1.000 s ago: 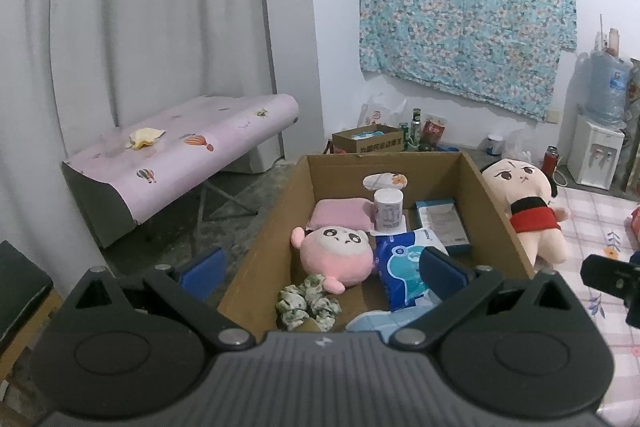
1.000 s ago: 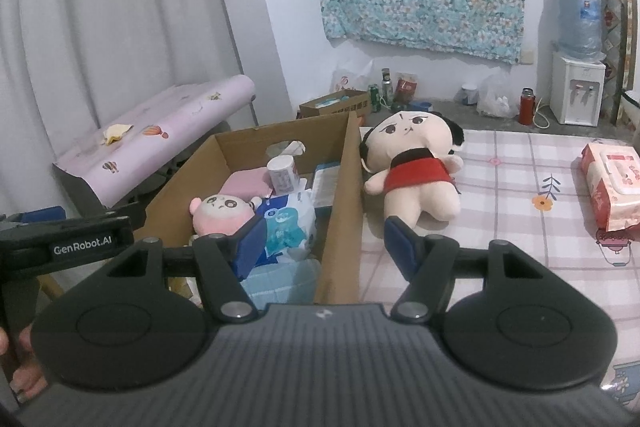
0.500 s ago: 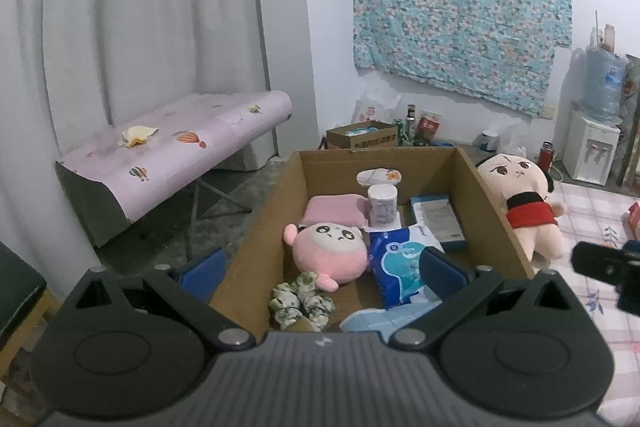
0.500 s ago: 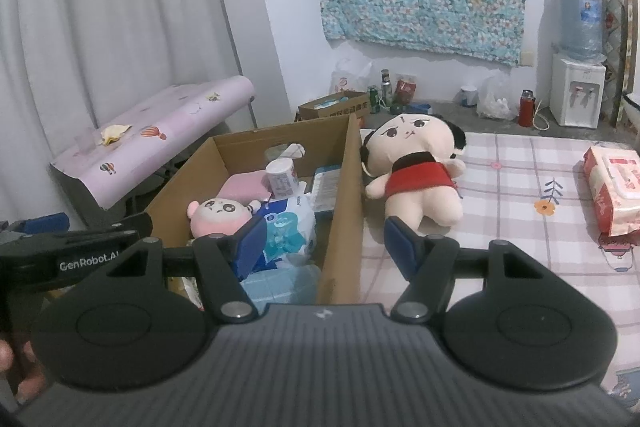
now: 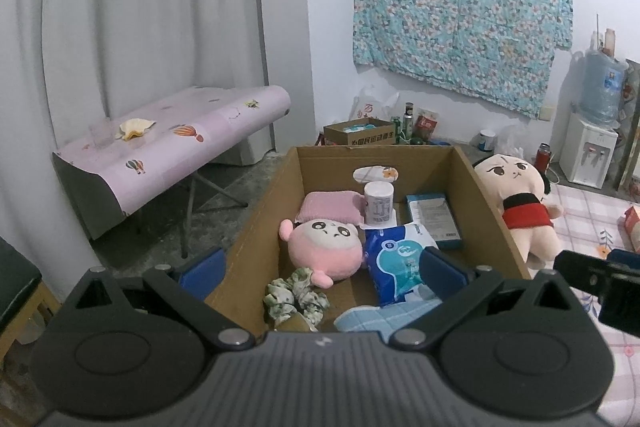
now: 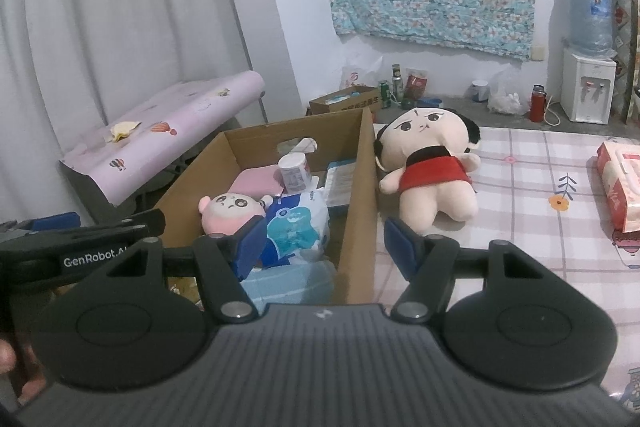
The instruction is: Organize soft objects
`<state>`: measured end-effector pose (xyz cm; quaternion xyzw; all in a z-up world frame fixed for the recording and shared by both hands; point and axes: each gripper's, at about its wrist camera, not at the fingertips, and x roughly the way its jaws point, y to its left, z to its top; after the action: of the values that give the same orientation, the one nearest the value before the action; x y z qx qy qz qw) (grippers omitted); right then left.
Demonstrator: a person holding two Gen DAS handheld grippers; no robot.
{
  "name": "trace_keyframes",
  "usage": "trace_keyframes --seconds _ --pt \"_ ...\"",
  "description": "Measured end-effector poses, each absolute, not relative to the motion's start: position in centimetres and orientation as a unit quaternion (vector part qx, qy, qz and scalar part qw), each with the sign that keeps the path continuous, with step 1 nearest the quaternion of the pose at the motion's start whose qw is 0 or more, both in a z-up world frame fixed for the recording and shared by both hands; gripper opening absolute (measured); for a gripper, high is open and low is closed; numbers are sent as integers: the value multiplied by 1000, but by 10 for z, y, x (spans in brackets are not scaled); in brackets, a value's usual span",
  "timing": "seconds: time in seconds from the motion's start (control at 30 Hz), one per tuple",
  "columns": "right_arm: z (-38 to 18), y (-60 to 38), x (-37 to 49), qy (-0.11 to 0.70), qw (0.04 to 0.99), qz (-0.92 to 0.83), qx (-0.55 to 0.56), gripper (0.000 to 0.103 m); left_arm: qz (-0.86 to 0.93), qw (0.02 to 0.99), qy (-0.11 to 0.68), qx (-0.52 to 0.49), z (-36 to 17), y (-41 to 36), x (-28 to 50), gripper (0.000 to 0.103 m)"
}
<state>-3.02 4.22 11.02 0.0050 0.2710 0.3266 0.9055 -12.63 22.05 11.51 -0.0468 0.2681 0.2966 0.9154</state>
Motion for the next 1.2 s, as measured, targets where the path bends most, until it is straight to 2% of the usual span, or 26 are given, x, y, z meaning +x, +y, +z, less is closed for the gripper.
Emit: trace_keyframes --seconds 1.2 --pt "122 29 -50 250 916 315 5 66 294 921 250 -55 121 208 -137 103"
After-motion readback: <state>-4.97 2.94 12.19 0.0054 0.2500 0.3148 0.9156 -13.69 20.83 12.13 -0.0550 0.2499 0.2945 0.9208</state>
